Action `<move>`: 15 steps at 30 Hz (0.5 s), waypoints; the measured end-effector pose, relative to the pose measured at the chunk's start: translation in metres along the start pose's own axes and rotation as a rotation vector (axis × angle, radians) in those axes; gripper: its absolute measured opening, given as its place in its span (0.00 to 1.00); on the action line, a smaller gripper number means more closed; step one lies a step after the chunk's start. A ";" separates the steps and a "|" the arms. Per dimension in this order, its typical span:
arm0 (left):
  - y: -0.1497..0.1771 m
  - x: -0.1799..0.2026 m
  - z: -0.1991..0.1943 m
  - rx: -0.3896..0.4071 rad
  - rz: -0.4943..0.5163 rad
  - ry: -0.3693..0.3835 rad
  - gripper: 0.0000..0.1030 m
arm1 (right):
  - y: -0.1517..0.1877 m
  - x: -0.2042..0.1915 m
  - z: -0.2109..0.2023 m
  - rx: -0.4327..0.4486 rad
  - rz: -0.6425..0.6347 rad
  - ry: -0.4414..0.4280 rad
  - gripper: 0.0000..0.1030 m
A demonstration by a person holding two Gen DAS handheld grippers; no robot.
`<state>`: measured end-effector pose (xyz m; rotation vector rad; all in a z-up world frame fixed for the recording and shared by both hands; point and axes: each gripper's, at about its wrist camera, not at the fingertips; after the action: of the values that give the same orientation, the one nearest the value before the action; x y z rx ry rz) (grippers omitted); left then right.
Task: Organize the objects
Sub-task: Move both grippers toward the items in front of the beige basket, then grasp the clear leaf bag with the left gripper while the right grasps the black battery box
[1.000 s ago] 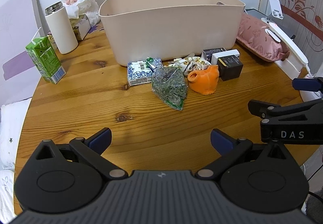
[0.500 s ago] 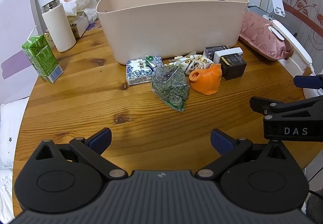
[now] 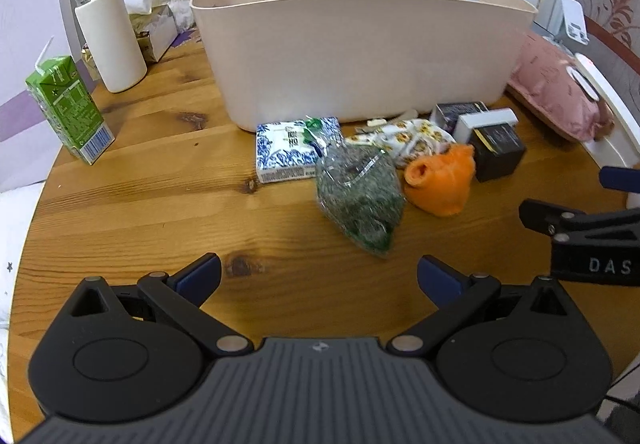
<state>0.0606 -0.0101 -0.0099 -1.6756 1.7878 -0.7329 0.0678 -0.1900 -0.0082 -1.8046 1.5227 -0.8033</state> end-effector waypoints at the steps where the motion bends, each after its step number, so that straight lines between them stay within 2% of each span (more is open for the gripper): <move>1: -0.002 -0.001 0.003 -0.002 -0.006 0.000 1.00 | -0.001 0.000 0.002 0.000 0.001 -0.002 1.00; 10: -0.012 -0.006 0.024 0.004 -0.038 0.018 1.00 | -0.012 -0.003 0.026 0.007 -0.014 -0.024 0.99; 15: -0.016 -0.004 0.038 -0.001 -0.044 0.036 1.00 | -0.015 -0.010 0.046 -0.018 -0.029 -0.024 0.90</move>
<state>0.0995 -0.0073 -0.0239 -1.7170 1.7814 -0.7859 0.1114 -0.1748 -0.0246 -1.8467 1.4959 -0.7817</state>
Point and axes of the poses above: each gripper's, at about its wrist camera, not at the fingertips, and z roughly the way its jaws point, x to its right, y to its underside, and after that the axes turned 9 degrees about x, right-handed
